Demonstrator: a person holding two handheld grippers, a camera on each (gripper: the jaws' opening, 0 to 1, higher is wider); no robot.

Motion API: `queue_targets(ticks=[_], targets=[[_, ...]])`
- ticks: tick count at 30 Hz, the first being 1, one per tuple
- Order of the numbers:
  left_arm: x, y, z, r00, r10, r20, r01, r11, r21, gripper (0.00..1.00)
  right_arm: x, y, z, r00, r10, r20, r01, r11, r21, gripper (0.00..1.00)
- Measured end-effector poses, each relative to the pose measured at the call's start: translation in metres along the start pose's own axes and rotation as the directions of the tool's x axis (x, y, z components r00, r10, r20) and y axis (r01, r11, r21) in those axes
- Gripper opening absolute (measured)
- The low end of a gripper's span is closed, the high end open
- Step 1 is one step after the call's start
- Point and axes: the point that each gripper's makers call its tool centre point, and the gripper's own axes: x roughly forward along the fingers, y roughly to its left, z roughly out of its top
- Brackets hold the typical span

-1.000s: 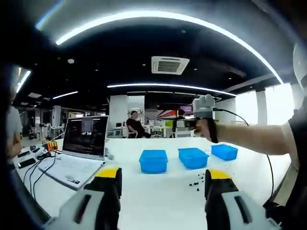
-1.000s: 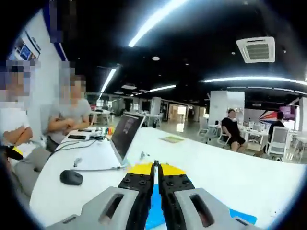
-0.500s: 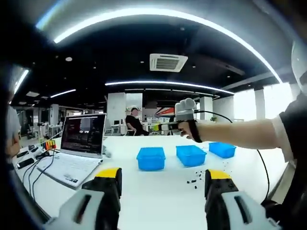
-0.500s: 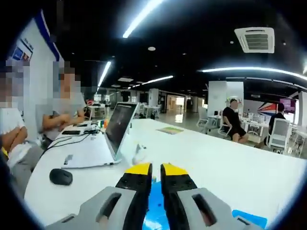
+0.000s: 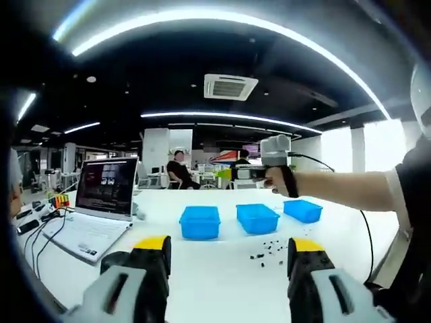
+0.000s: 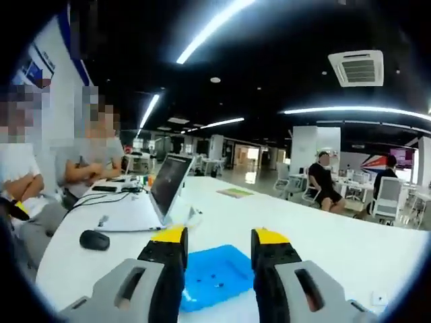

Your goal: Pick up the resistors one by one and place each resistor into its matching bin, sorting the parts by color and model until every resistor is separated into the correct bin for its type

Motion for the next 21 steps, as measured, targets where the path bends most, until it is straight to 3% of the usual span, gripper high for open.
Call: queue_targets(ticks=[5,8,11,16,21], targets=[[0.01,-0.002,-0.001,1.0,-0.02,0.009,0.021,1.0,-0.01,0.71,-0.067,-0.005,-0.01,0.999,-0.026,0.019,0.025,1.0,0.017,0.39],[0.016,-0.013,-0.006,0.996,-0.084,-0.008,0.084,0.996,0.001,0.71,-0.11,-0.001,-0.022,0.999,-0.031,0.034,0.03,0.999,0.039,0.39],[0.02,-0.019,-0.012,0.99,-0.143,-0.021,0.142,0.989,-0.032,0.71,-0.152,0.003,-0.041,0.997,-0.062,0.038,0.059,0.996,0.07,0.39],[0.024,-0.032,-0.022,0.972,-0.229,-0.057,0.228,0.973,-0.02,0.72,-0.22,0.016,-0.075,0.994,-0.106,0.02,0.103,0.985,0.136,0.39],[0.027,-0.042,-0.033,0.954,-0.284,-0.096,0.285,0.958,0.001,0.73,-0.259,0.033,-0.09,0.99,-0.142,0.005,0.14,0.978,0.152,0.38]])
